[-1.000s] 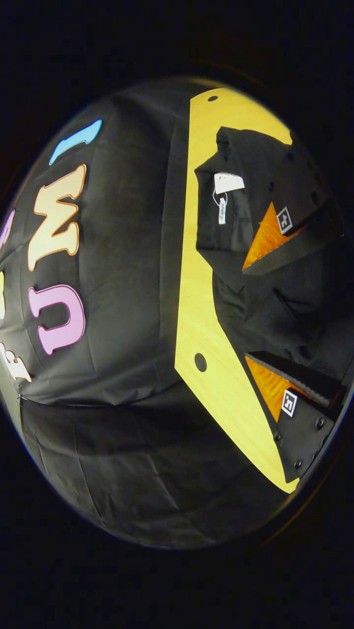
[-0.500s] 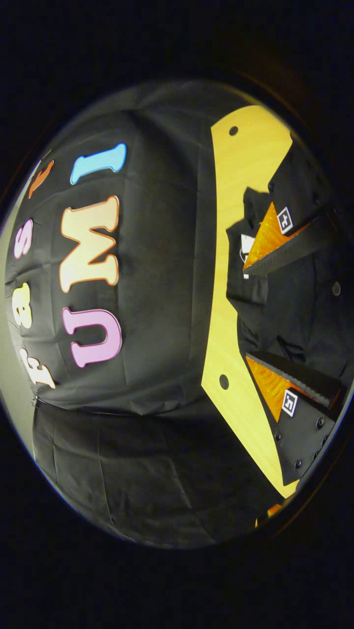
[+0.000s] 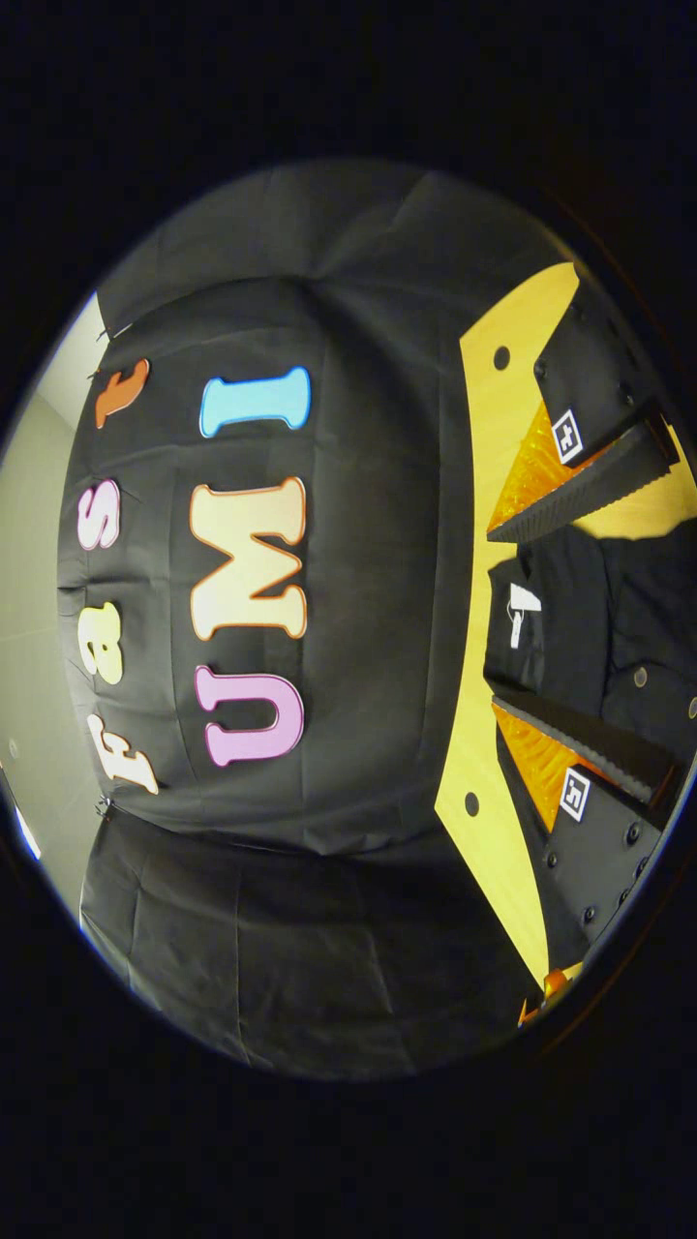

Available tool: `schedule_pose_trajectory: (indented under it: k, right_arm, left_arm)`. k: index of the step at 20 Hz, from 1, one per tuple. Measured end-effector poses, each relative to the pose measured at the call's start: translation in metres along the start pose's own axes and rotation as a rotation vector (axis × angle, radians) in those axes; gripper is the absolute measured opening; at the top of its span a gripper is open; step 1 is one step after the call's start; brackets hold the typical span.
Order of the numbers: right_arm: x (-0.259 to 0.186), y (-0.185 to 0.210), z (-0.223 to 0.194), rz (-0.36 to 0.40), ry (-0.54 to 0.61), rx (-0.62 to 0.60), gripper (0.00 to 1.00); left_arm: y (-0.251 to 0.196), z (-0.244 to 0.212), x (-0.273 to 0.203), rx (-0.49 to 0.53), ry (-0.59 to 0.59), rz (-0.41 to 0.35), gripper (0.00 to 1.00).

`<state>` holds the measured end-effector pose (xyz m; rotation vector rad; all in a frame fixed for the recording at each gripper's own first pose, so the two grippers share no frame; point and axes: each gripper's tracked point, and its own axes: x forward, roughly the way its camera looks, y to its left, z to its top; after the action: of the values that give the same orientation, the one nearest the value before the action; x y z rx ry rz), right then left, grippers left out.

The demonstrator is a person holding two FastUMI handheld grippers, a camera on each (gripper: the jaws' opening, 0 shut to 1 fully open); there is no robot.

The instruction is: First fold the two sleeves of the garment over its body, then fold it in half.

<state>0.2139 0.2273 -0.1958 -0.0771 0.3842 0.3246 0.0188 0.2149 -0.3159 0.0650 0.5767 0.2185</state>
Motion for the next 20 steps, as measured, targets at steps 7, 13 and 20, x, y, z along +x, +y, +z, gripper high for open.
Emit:
schedule_pose_trajectory:
  k: [7,13,20]
  right_arm:
    - [-0.032,-0.027,-0.017,-0.072,0.027,-0.029,0.95]
    - [-0.047,-0.035,-0.019,-0.108,0.024,-0.021,0.97]
    - [-0.061,-0.059,-0.021,-0.142,0.020,0.043,0.99]
  left_arm:
    - [-0.003,-0.044,0.012,-0.037,0.137,-0.002,0.93]
    - [-0.001,-0.069,0.014,-0.047,0.205,0.027,0.93]
    - [-0.001,-0.074,0.012,-0.024,0.191,0.027,0.93]
